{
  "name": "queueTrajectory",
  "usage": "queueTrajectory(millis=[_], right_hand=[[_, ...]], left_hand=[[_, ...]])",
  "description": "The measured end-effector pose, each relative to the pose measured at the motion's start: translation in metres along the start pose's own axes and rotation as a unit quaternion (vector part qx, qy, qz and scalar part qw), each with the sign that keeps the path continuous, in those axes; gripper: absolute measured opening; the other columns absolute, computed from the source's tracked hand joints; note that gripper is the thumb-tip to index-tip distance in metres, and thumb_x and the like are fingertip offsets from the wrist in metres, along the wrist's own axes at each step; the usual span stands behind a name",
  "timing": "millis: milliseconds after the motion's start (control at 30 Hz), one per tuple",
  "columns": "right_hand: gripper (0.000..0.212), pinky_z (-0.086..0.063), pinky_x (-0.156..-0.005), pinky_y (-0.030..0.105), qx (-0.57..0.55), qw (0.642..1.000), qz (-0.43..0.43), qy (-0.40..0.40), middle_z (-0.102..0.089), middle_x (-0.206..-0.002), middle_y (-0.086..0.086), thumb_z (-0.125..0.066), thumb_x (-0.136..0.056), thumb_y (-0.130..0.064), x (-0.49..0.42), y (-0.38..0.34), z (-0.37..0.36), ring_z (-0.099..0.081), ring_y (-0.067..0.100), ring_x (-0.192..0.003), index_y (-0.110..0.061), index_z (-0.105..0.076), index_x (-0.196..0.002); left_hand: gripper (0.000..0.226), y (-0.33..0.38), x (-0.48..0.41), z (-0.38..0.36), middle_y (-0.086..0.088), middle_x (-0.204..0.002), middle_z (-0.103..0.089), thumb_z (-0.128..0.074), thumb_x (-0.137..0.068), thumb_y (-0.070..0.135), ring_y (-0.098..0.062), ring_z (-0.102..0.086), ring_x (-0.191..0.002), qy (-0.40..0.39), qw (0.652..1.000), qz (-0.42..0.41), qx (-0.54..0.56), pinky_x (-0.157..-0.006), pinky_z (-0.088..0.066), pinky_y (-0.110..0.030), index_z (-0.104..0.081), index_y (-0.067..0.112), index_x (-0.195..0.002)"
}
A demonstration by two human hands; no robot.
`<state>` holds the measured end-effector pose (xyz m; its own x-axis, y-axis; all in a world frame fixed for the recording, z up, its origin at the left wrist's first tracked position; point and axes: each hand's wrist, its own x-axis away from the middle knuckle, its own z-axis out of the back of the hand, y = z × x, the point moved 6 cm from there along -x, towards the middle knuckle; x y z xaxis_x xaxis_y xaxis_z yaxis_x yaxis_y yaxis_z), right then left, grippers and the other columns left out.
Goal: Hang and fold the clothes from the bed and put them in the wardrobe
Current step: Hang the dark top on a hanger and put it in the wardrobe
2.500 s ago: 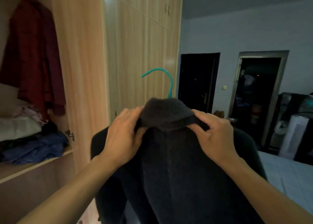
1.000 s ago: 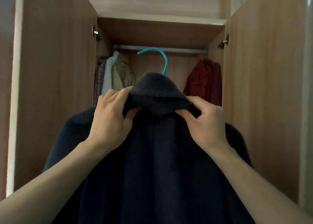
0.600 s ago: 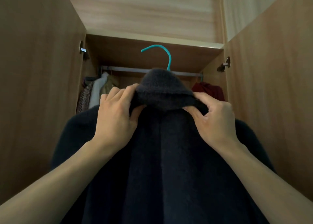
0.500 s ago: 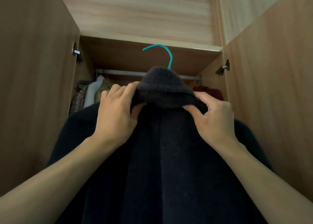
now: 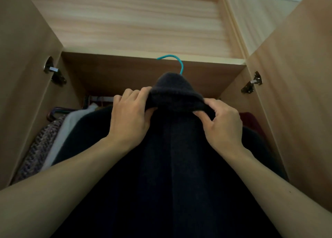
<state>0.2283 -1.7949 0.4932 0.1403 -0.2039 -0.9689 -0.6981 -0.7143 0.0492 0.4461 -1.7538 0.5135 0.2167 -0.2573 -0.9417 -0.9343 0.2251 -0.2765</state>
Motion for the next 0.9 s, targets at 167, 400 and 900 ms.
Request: queueTrajectory(millis=[167,400,900], right_hand=[[0.023,-0.053,-0.074,0.044,-0.028,0.999,-0.003,0.032,-0.071,-0.099,-0.004,-0.069,-0.091,-0.029,-0.008,0.047,-0.061,-0.064,0.019,-0.081,-0.021,-0.069,-0.113],[0.019,-0.049,-0.077,0.043,0.029,0.998,0.012,0.055,-0.069,-0.093,0.0,-0.067,-0.092,-0.026,-0.018,0.089,-0.123,-0.06,0.026,-0.086,-0.019,-0.069,-0.11],[0.029,-0.044,-0.074,0.041,0.132,0.984,0.076,0.097,-0.07,-0.092,0.005,-0.068,-0.088,-0.021,-0.036,0.192,-0.212,-0.06,0.032,-0.088,-0.02,-0.069,-0.116]], left_hand=[[0.039,-0.023,-0.009,-0.063,-0.004,-0.108,-0.064,-0.062,-0.093,0.025,-0.029,-0.051,-0.098,0.004,1.0,-0.008,-0.015,-0.079,-0.032,-0.04,-0.054,0.017,-0.13],[0.038,-0.06,-0.01,-0.146,-0.008,-0.113,-0.055,-0.063,-0.091,0.022,-0.031,-0.053,-0.101,0.037,0.999,-0.005,0.001,-0.077,-0.031,-0.038,-0.055,0.014,-0.128],[0.036,-0.1,-0.013,-0.304,-0.006,-0.112,-0.055,-0.057,-0.09,0.024,-0.027,-0.053,-0.103,0.109,0.992,-0.01,0.059,-0.074,-0.033,-0.038,-0.055,0.015,-0.125]])
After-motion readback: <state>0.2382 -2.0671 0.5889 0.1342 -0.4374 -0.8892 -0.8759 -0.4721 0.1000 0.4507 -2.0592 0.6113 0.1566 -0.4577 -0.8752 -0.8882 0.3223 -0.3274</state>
